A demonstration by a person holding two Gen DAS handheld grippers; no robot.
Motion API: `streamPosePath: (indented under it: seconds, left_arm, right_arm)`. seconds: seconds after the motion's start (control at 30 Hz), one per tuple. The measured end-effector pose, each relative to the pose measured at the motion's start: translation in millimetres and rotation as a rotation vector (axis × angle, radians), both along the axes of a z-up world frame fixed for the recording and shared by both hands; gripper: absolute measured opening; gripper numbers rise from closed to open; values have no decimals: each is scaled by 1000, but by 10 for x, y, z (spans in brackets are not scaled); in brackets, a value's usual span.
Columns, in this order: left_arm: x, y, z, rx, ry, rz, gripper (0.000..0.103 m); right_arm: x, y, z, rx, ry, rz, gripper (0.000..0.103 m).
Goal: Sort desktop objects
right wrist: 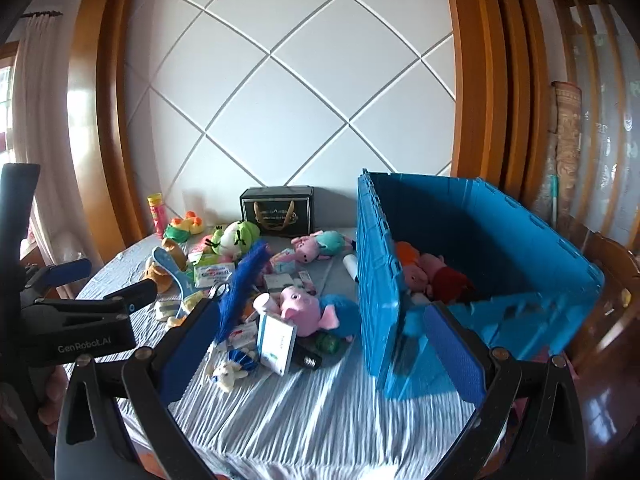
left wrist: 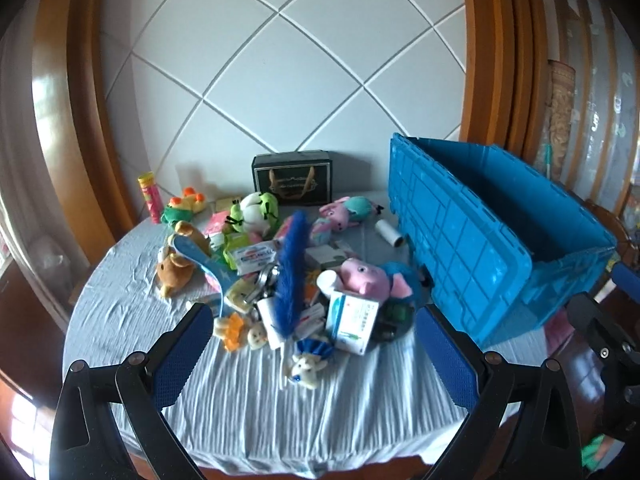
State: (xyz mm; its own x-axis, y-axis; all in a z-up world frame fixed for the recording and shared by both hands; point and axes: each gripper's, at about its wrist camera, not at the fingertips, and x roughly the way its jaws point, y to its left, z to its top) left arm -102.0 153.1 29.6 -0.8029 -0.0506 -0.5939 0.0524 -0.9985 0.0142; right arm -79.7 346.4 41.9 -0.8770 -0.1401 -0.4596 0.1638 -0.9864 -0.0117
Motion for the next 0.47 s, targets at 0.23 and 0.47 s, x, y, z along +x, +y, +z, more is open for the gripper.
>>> streamPosePath:
  seconds: [0.23,0.47]
  left_arm:
    - [217,-46,138,30,43,-30,102]
    - [241,52,233,34,51,-30,102]
  right_arm:
    - [324,-70,166,26,44,-68,103]
    - [395,112,231,23,33,-120,103]
